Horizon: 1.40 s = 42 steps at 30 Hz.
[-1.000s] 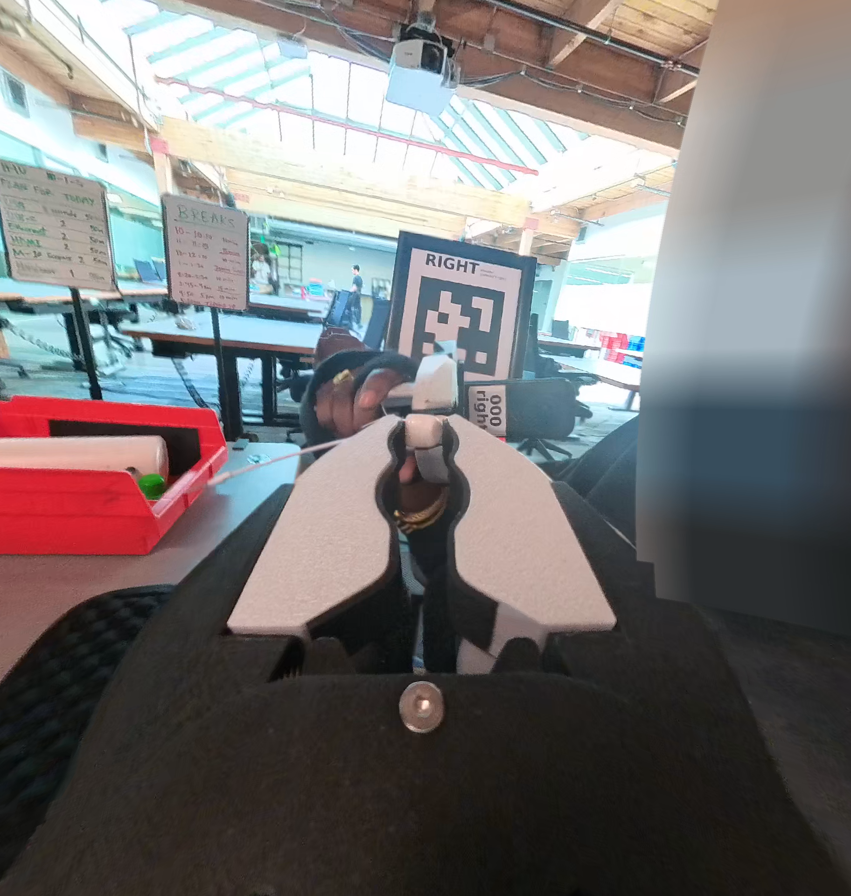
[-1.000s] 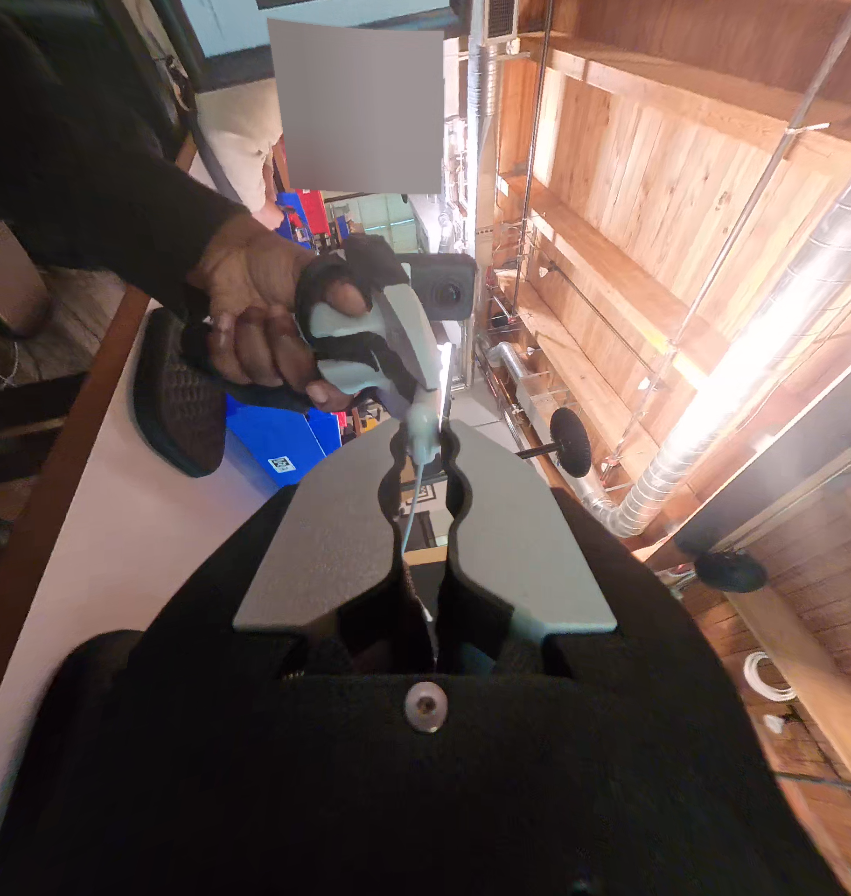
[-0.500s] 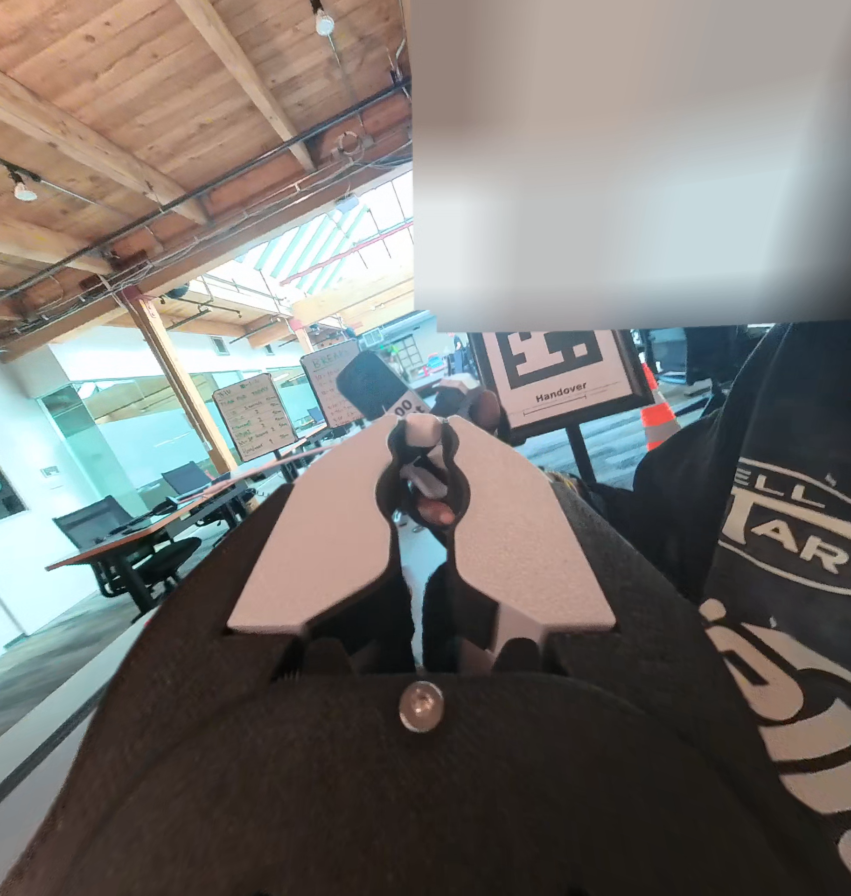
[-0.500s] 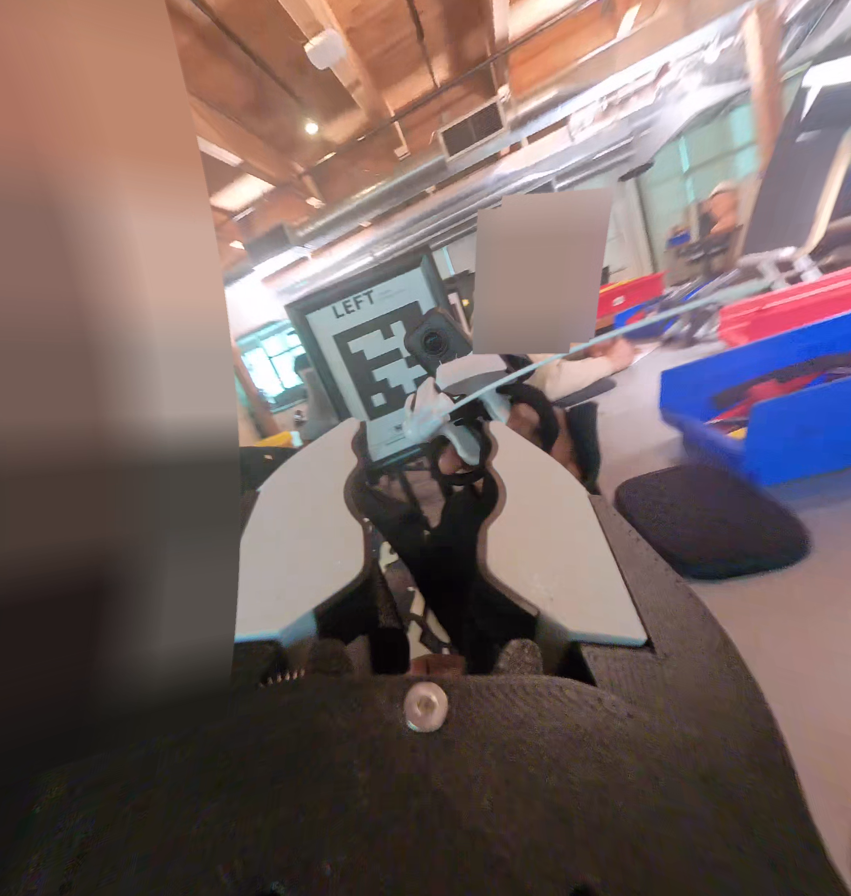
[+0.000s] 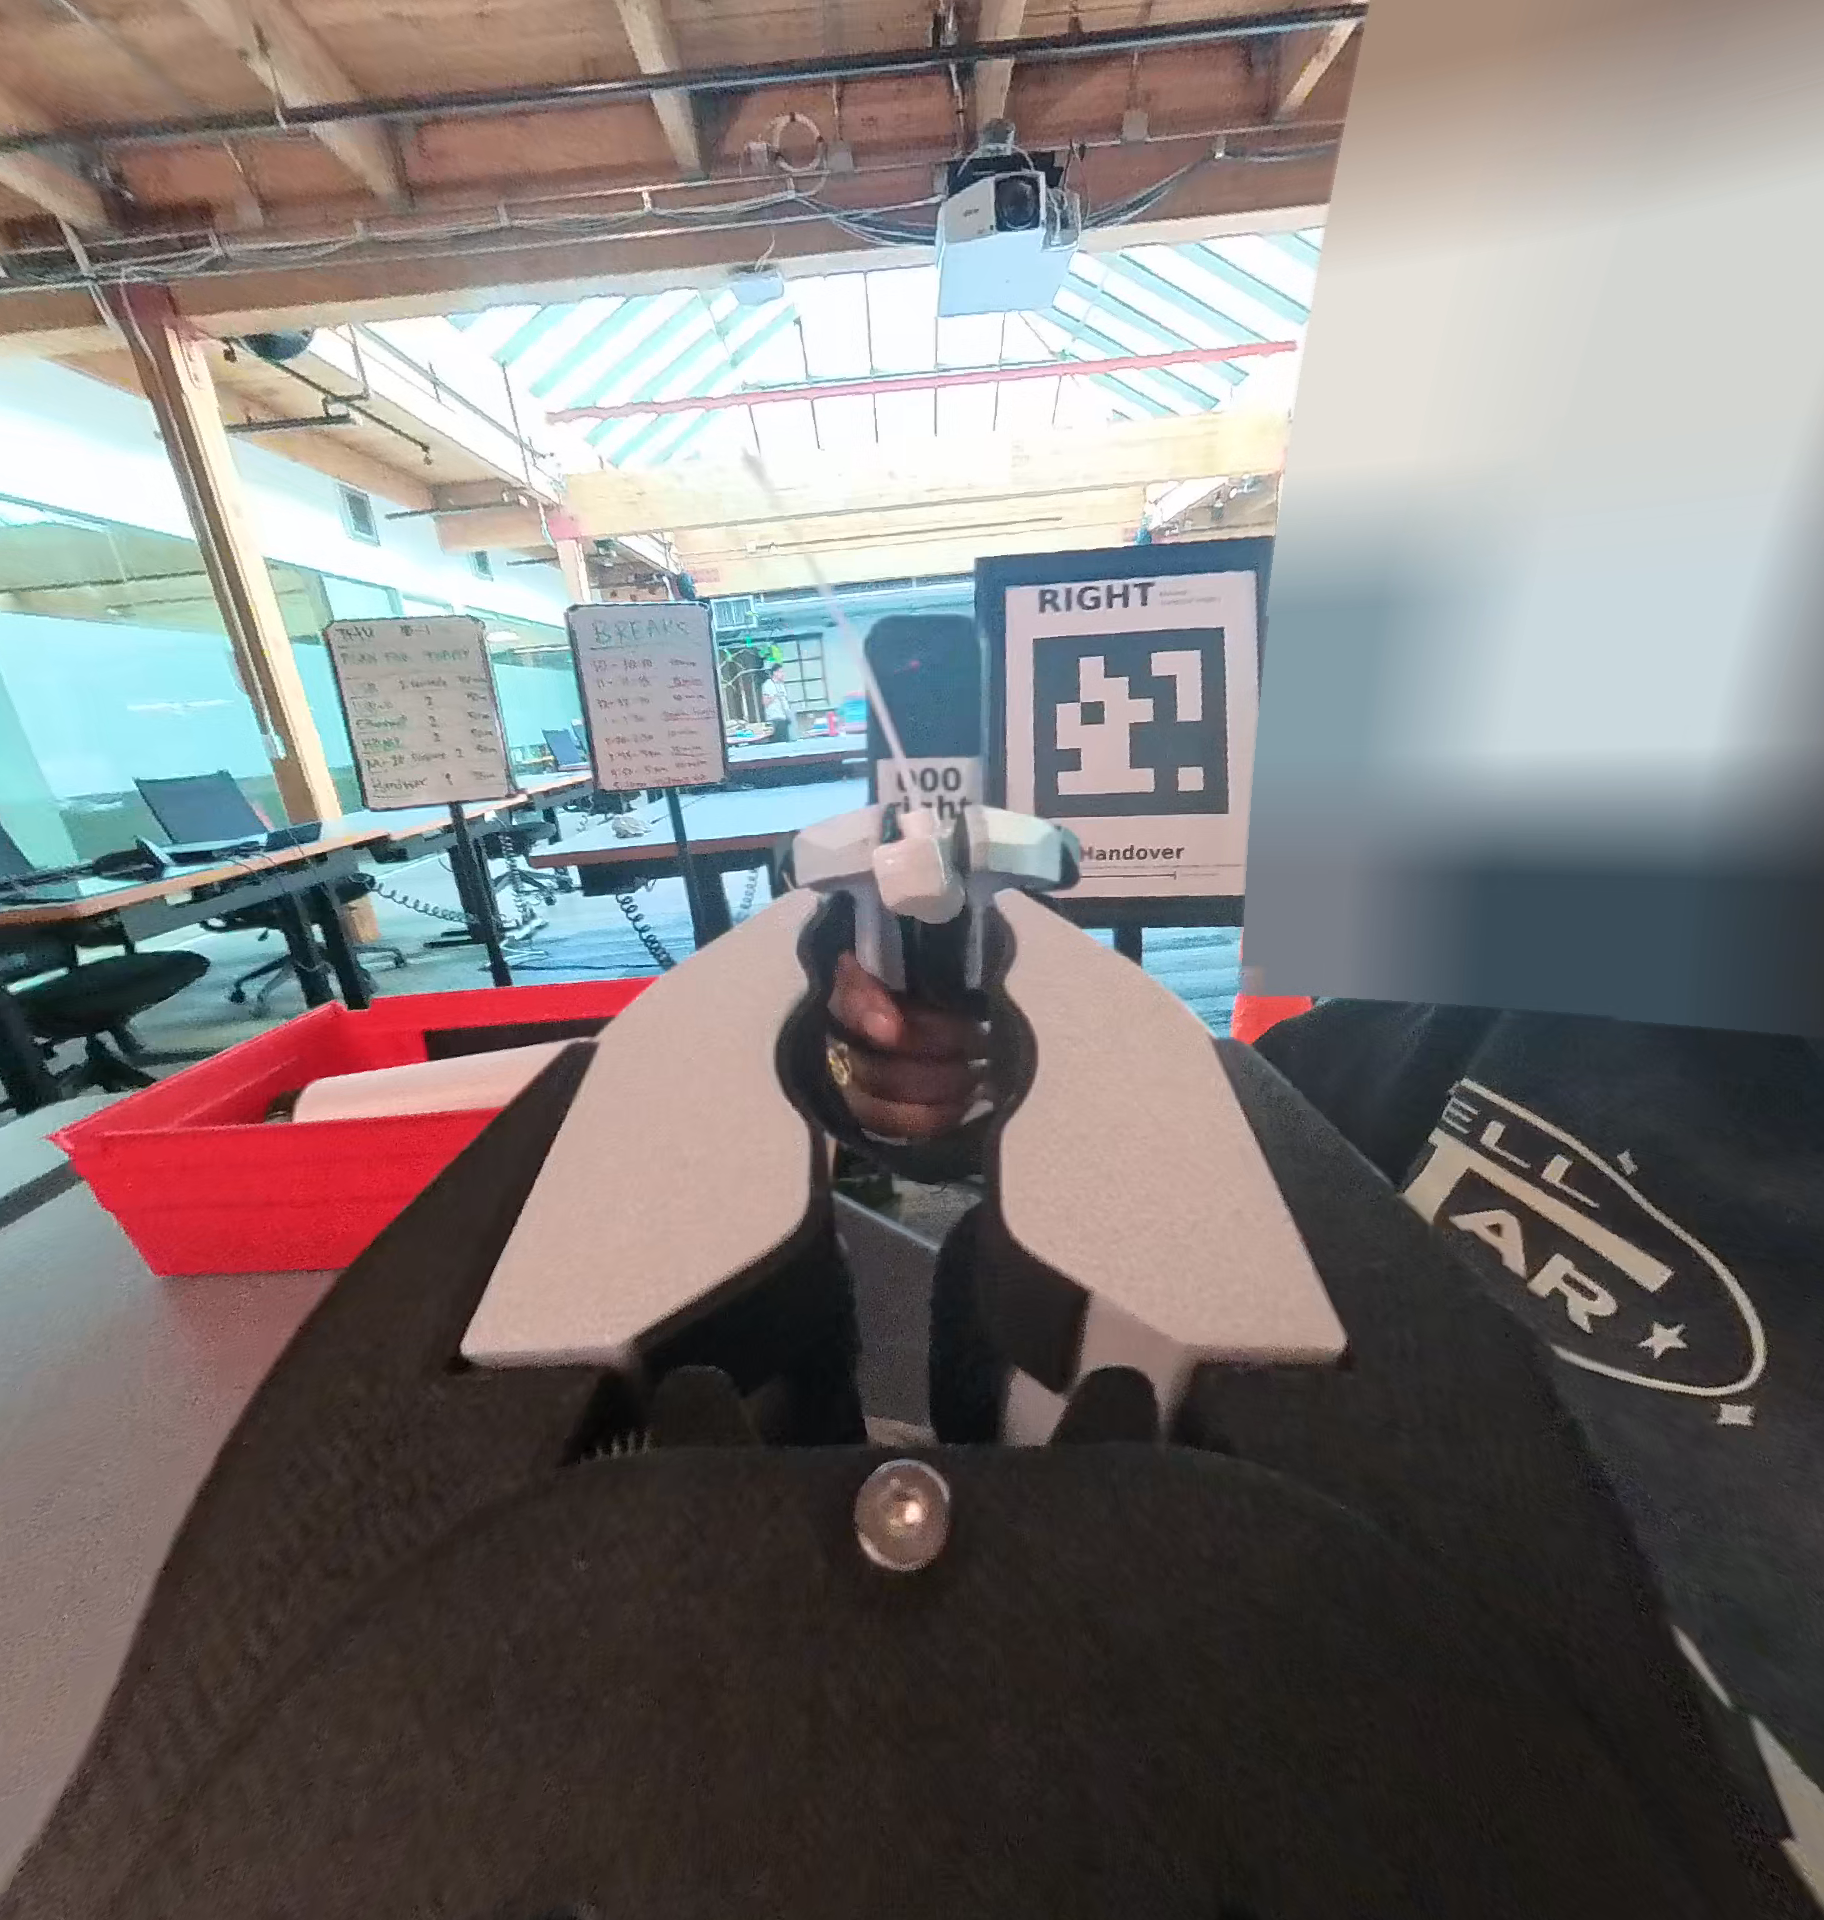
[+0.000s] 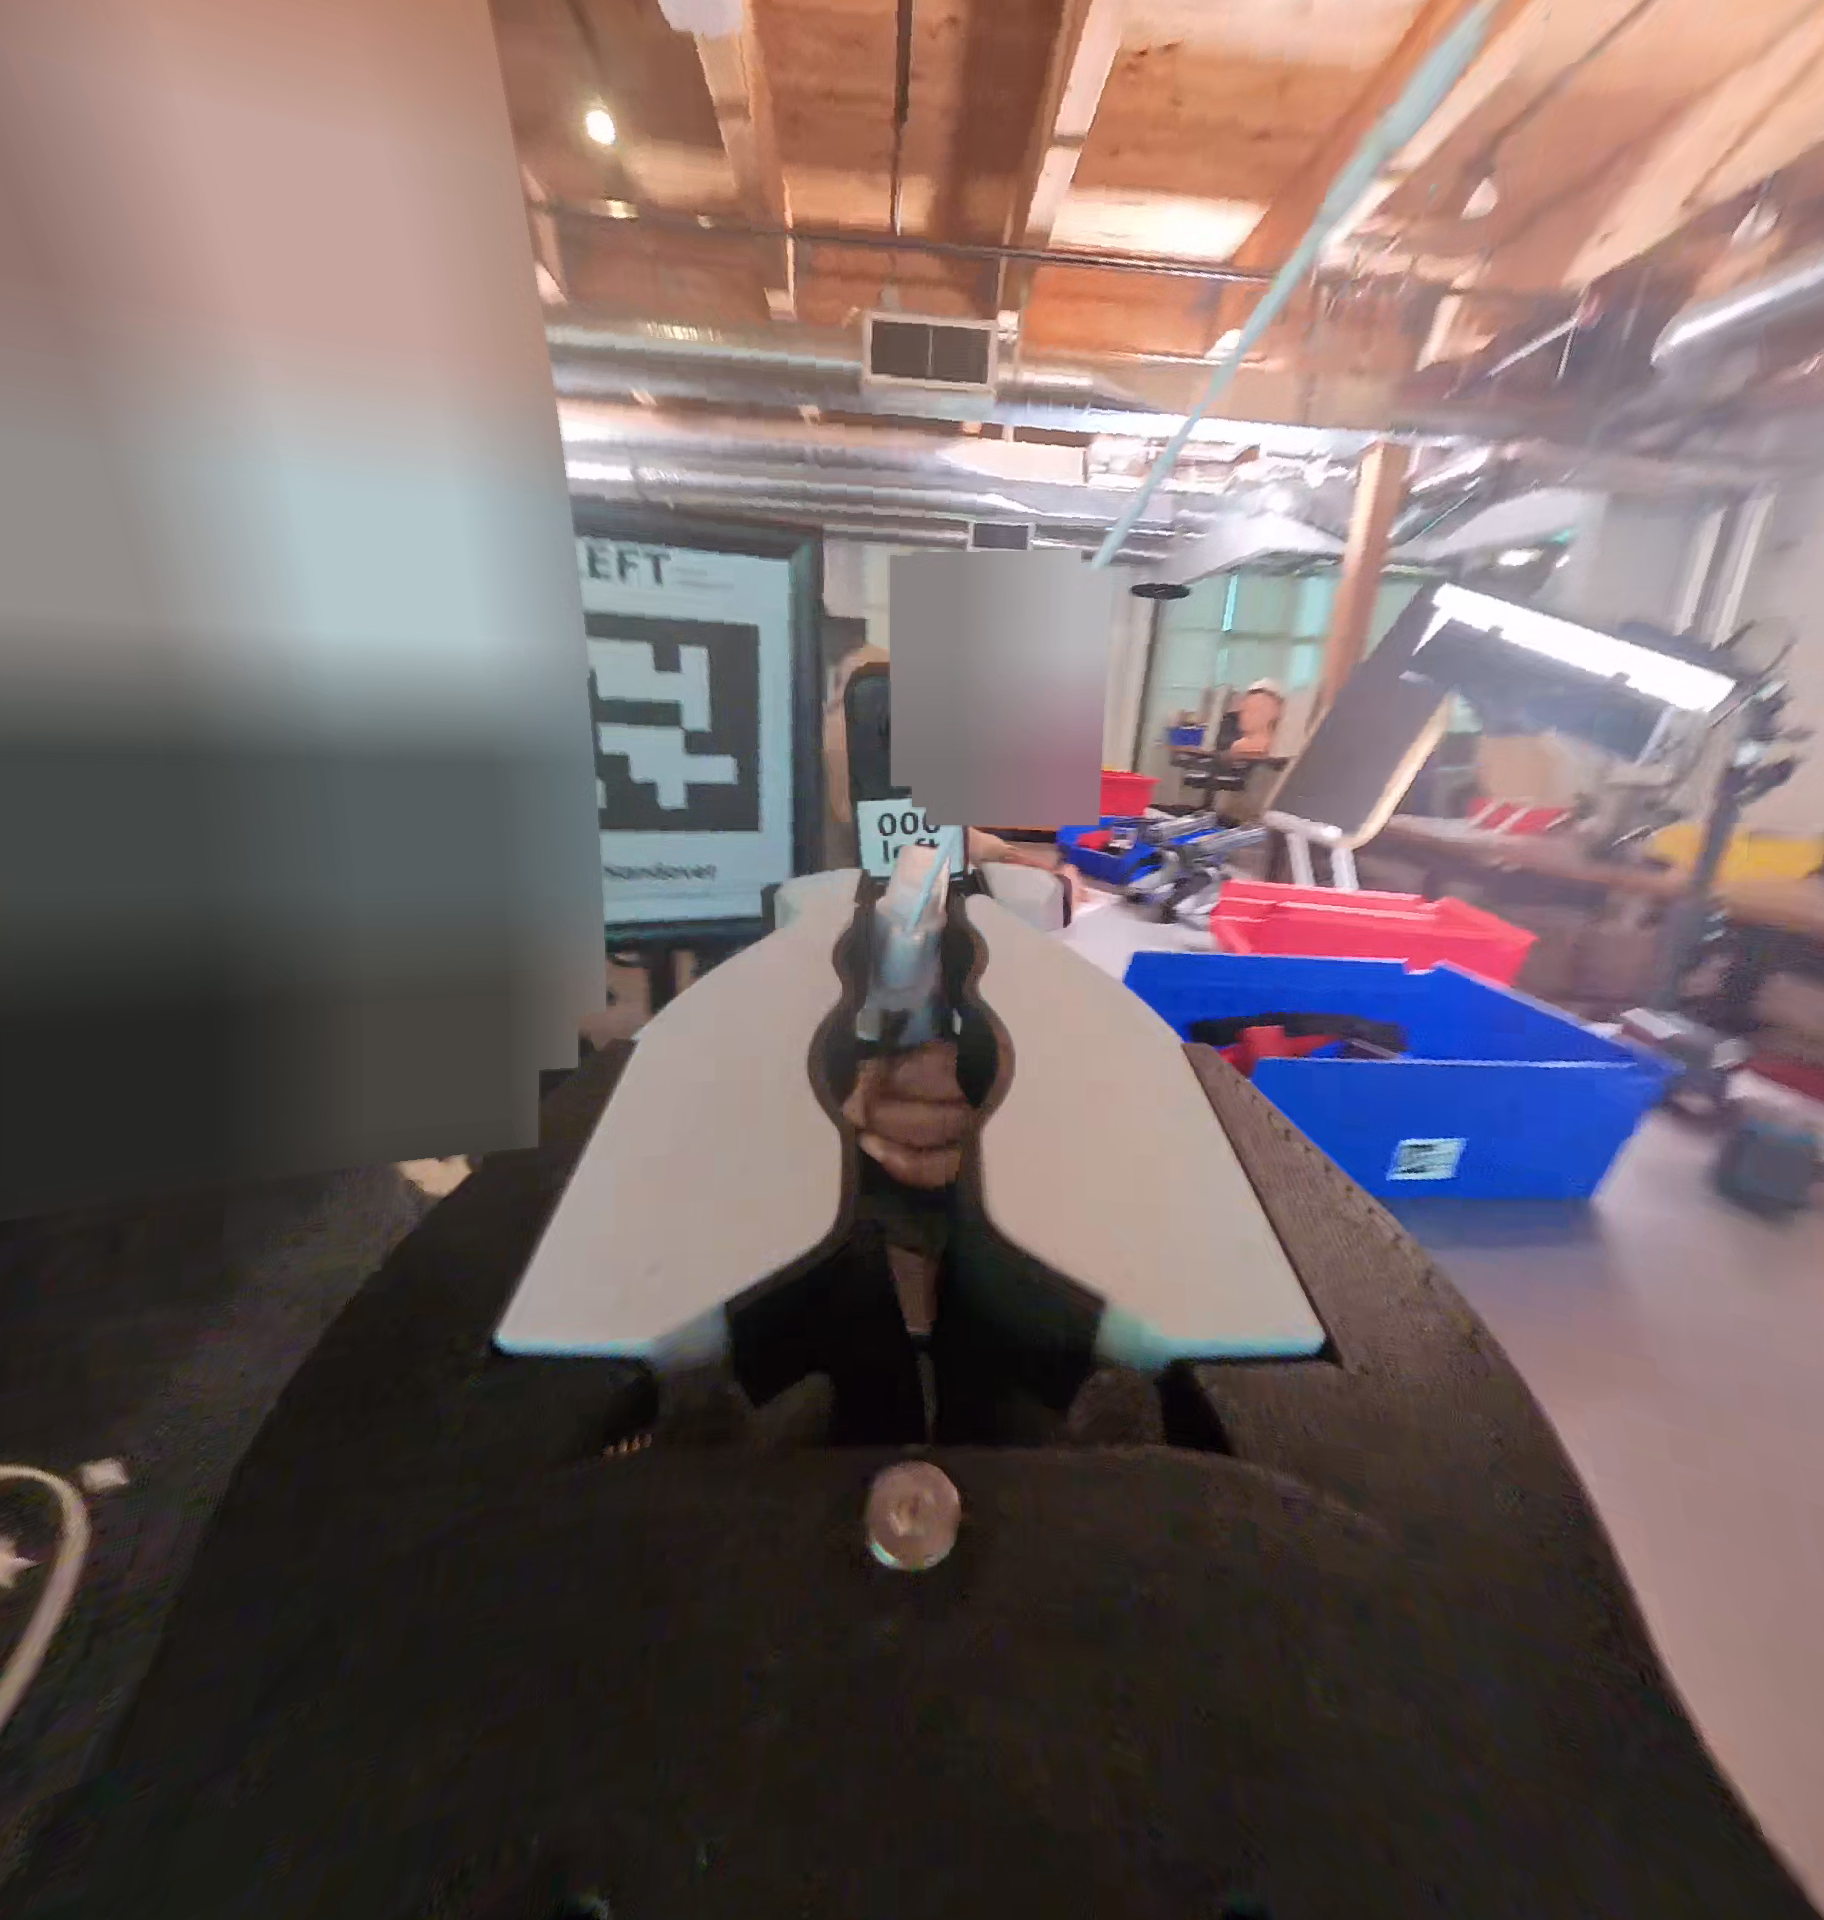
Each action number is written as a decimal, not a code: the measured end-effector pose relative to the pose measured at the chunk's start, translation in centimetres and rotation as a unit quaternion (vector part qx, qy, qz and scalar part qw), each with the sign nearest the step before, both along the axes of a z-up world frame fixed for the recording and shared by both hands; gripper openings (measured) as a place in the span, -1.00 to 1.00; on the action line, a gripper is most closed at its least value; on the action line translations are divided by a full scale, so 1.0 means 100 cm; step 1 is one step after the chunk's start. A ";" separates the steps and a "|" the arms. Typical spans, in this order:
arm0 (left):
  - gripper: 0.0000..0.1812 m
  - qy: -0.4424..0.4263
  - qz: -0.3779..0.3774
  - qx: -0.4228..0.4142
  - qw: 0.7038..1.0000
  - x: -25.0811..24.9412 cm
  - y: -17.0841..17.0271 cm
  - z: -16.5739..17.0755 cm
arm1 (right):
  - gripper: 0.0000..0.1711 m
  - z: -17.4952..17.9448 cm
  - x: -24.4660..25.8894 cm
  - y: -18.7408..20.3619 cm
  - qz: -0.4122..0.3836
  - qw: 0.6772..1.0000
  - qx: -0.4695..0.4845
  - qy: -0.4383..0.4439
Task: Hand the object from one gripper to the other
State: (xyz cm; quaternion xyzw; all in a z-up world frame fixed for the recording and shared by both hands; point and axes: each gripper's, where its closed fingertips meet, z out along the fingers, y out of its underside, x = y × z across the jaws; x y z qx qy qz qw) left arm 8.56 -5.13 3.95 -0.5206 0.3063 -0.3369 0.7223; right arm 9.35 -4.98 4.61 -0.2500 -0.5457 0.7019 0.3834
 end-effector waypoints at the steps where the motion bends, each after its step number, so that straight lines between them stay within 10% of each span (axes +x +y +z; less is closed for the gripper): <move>1: -0.72 -0.003 -0.005 0.000 1.000 0.001 -0.001 0.000 | -0.83 -0.001 0.001 -0.001 -0.013 1.000 0.026 0.009; 17: -0.83 0.013 -0.009 0.013 1.000 0.006 -0.006 0.001 | -0.83 -0.011 0.002 -0.004 -0.103 0.969 0.213 0.073; 25: -0.77 -0.029 -0.072 -0.135 0.988 0.008 0.003 -0.015 | -0.84 -0.021 0.002 0.003 -0.291 0.737 0.558 0.249; 30: -0.85 -0.016 -0.073 -0.127 0.989 0.008 0.002 -0.017 | -0.84 -0.024 0.002 -0.001 -0.308 0.688 0.600 0.270; 39: -0.85 0.035 0.011 0.059 0.998 -0.002 -0.008 0.003 | -0.67 -0.001 0.018 0.015 -0.126 0.964 0.213 0.093; 42: -0.85 0.063 0.024 0.070 0.995 0.001 -0.007 -0.001 | -0.43 0.010 0.027 0.013 0.008 0.999 0.034 0.031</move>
